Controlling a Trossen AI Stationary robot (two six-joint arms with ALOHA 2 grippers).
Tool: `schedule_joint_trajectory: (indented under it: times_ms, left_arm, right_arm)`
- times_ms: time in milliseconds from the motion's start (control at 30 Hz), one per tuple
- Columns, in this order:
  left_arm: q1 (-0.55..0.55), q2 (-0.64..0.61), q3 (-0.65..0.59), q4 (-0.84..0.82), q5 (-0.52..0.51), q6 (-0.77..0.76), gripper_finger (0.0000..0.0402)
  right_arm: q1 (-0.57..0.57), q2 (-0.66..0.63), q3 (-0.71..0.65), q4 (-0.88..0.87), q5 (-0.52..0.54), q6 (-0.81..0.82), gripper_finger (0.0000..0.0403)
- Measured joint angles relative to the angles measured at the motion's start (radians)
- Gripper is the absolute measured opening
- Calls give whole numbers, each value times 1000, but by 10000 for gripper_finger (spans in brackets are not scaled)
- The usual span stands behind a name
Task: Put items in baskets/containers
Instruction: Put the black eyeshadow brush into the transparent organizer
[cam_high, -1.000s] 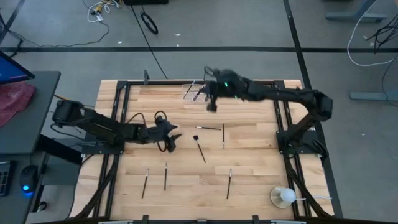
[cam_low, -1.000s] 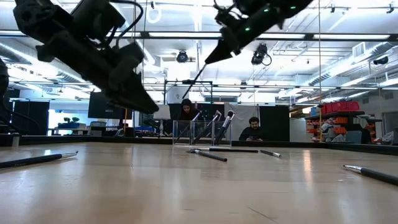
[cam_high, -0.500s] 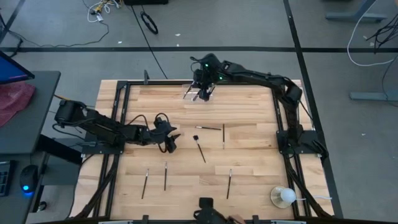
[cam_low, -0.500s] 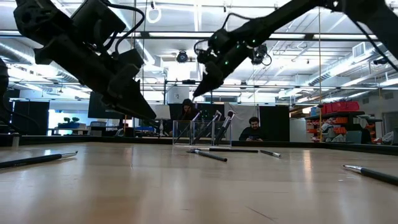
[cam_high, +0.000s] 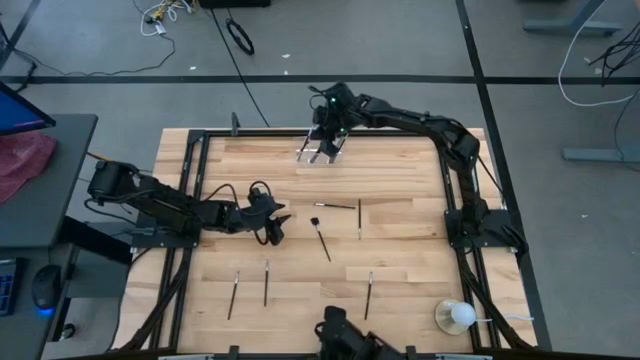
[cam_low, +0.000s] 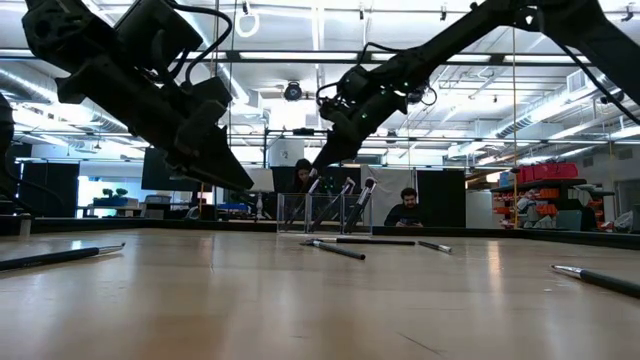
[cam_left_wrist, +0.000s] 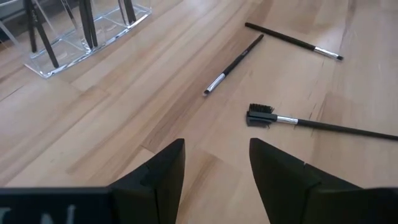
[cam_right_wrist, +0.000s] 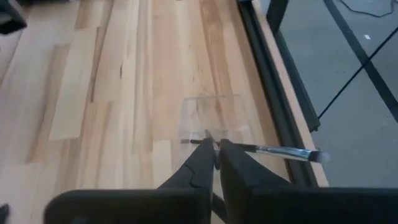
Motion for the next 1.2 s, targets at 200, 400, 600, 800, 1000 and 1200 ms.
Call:
schedule_joint_trajectory:
  times_ms: [200, 400, 600, 800, 1000, 1200]
  left_arm:
    - [0, 0, 0, 0, 0, -1, 186]
    - [0, 0, 0, 0, 0, -1, 186]
    - [0, 0, 0, 0, 0, -8, 186]
    - [-10, 0, 0, -2, -15, -19, 185]
    - [-121, -58, 82, -234, 3, -53, 185]
    - [-333, -59, 336, -909, -7, -359, 185]
  right_arm:
    - [-19, 0, 0, 40, 18, 58, 78]
    - [-24, 0, 0, 163, 224, 119, 127]
    - [-13, -19, 0, 175, 258, 105, 149]
    - [88, -65, -27, 65, 237, 57, 141]
    - [252, -178, -234, 162, 236, 60, 108]
    - [395, -297, -571, 618, 237, 153, 76]
